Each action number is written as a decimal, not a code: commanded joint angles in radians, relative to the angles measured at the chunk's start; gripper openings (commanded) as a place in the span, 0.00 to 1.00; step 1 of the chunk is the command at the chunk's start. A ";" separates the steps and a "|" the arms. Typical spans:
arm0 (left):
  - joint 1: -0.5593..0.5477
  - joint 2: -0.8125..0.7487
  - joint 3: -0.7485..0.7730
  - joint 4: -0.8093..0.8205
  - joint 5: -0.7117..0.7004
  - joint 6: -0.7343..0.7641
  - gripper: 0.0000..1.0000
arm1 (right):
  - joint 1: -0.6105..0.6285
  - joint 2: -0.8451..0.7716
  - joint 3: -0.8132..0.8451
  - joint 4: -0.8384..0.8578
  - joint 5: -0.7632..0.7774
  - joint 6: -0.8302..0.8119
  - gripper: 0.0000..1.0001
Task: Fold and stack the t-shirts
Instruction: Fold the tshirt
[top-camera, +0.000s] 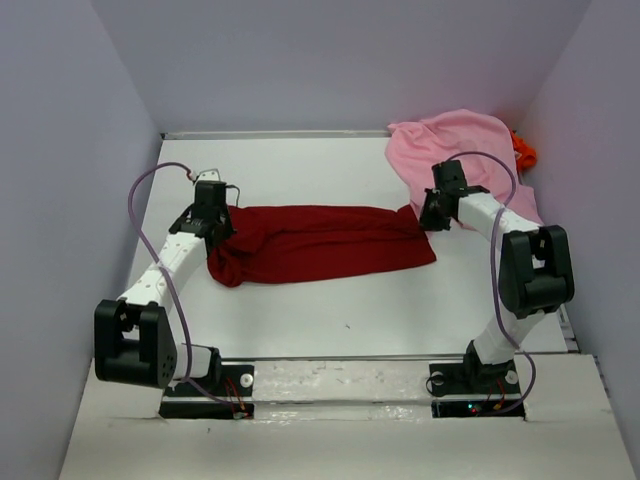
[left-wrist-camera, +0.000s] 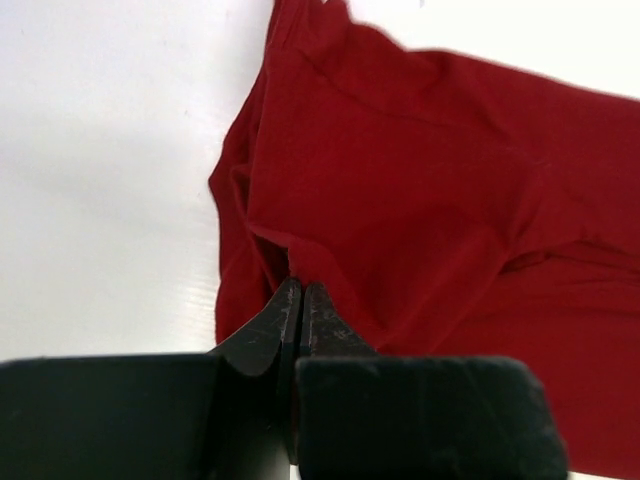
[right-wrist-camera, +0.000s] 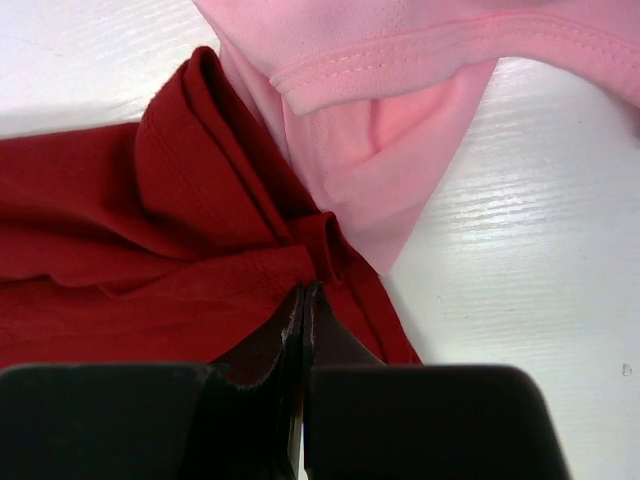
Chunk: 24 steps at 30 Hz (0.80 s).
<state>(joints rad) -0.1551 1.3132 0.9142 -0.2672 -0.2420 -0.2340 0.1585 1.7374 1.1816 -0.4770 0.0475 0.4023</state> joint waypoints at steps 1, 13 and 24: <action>0.003 -0.020 -0.043 0.016 -0.056 -0.007 0.00 | 0.007 -0.068 -0.002 0.037 0.045 0.013 0.00; 0.009 -0.074 0.000 -0.055 -0.083 -0.053 0.87 | 0.007 -0.084 0.022 0.032 0.040 0.024 0.67; -0.026 0.007 0.276 -0.056 0.073 -0.053 0.90 | 0.018 -0.024 0.223 -0.012 -0.077 -0.010 0.71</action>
<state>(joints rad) -0.1528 1.2785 1.1210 -0.3393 -0.2424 -0.2768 0.1608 1.6924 1.3067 -0.4904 0.0223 0.4137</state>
